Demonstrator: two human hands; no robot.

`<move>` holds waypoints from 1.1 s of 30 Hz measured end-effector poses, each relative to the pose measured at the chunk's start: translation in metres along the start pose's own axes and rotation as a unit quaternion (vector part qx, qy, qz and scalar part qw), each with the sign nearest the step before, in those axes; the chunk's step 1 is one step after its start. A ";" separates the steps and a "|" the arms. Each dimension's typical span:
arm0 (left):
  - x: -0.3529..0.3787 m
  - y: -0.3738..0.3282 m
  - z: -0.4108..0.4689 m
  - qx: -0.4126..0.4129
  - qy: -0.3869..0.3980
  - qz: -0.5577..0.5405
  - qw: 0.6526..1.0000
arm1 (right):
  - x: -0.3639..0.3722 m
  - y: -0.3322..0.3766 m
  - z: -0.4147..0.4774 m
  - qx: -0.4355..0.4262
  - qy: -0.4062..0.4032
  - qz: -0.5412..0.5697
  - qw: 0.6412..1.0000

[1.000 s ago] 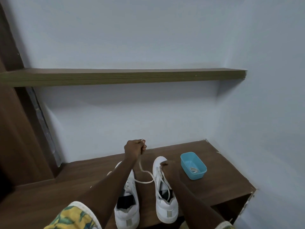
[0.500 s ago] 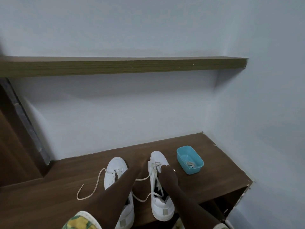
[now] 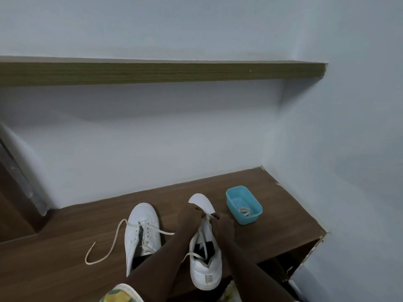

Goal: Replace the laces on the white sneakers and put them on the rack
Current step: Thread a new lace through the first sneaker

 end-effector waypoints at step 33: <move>0.018 0.016 0.002 -0.041 -0.006 -0.011 0.999 | 0.004 0.002 -0.007 -0.044 -0.007 0.023 0.999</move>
Point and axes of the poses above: each hand's wrist, its own z-axis towards the middle knuckle, its own x-axis out of the palm, y = z × x, the point moved 9 cm from there along z, towards the middle knuckle, and after that the axes turned 3 degrees about -y, right-handed, at the moved point
